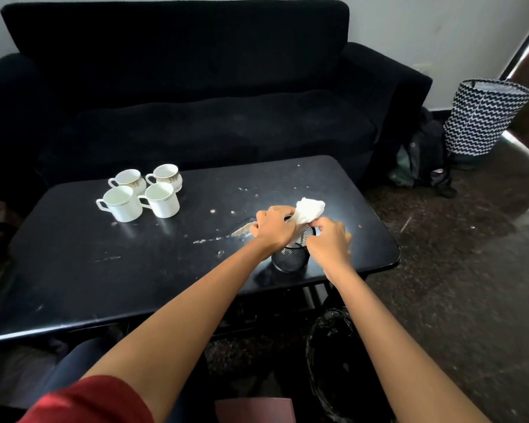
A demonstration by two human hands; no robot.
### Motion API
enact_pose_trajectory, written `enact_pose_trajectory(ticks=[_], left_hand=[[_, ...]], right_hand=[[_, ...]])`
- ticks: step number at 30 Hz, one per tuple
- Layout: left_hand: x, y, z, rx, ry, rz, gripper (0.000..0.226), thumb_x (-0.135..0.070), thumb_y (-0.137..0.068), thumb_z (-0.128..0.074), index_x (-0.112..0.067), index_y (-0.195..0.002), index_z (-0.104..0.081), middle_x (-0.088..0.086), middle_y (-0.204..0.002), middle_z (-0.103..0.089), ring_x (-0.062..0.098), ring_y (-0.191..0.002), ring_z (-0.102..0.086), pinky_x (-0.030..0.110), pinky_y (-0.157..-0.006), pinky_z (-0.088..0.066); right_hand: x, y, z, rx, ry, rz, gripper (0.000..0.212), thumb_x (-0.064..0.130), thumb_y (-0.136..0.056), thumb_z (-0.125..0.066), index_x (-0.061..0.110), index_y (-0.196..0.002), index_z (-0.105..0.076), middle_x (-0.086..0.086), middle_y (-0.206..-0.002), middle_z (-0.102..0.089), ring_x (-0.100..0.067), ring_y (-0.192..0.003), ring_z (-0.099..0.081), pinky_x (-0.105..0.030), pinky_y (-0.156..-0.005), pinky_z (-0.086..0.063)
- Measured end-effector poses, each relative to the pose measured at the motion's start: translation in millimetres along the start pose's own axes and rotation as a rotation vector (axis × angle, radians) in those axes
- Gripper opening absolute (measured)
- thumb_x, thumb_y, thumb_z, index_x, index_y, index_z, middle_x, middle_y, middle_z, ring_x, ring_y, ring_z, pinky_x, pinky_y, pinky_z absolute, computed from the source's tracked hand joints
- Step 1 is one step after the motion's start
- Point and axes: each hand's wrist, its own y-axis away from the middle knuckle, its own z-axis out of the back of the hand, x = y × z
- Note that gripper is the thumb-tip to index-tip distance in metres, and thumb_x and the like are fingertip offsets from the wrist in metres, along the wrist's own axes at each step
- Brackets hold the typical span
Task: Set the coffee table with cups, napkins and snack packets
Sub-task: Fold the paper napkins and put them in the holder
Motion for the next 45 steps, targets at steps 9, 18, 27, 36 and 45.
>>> enact_pose_trajectory(ticks=[9, 18, 27, 36, 45], left_hand=[[9.9, 0.7, -1.7, 0.058, -0.061, 0.034, 0.013, -0.01, -0.082, -0.045, -0.022, -0.078, -0.048, 0.004, -0.106, -0.054, 0.032, -0.117, -0.041, 0.038, -0.085, -0.028], [20.6, 6.8, 1.8, 0.104, 0.031, 0.01, 0.059, -0.008, -0.087, -0.044, -0.036, -0.139, -0.039, 0.001, -0.136, -0.048, 0.024, -0.128, -0.035, 0.042, -0.103, -0.025], [27.2, 5.3, 3.4, 0.175, 0.21, -0.037, 0.067, 0.004, -0.089, -0.038, -0.02, -0.151, -0.024, 0.005, -0.15, -0.037, 0.026, -0.132, -0.04, 0.031, -0.108, -0.034], [38.1, 15.1, -10.0, -0.026, 0.52, 0.038, 0.049, -0.021, -0.101, -0.038, -0.014, -0.148, -0.027, 0.003, -0.151, -0.034, 0.011, -0.131, -0.037, 0.018, -0.102, -0.024], [54.8, 55.0, -37.3, -0.223, 0.524, 0.18, 0.039, -0.024, -0.098, -0.041, -0.013, -0.136, -0.041, 0.004, -0.137, -0.049, 0.017, -0.123, -0.048, 0.034, -0.107, -0.036]], right_hand=[[0.9, 7.7, 1.4, 0.052, 0.227, 0.02, 0.025, 0.011, -0.084, -0.045, 0.017, -0.103, -0.061, -0.008, -0.126, -0.039, -0.031, -0.121, -0.03, -0.042, -0.095, -0.029], [1.6, 9.0, 4.5, -0.055, 0.179, 0.066, 0.028, 0.006, -0.082, -0.048, 0.011, -0.108, -0.057, -0.012, -0.121, -0.047, -0.033, -0.116, -0.045, -0.039, -0.093, -0.036], [-1.6, 4.8, -5.5, 0.044, 0.292, 0.292, 0.056, -0.003, -0.084, -0.04, 0.015, -0.137, -0.043, -0.005, -0.139, -0.046, -0.032, -0.124, -0.042, -0.042, -0.101, -0.037], [-6.6, 2.5, -5.1, -0.051, -0.035, 0.21, 0.064, -0.006, -0.081, -0.043, 0.02, -0.139, -0.034, -0.005, -0.143, -0.038, -0.026, -0.131, -0.037, -0.04, -0.106, -0.031], [-22.0, -3.9, -15.4, 0.1, -0.183, -0.028, 0.052, -0.001, -0.085, -0.039, 0.012, -0.135, -0.042, -0.012, -0.135, -0.051, -0.026, -0.117, -0.048, -0.029, -0.086, -0.037]])
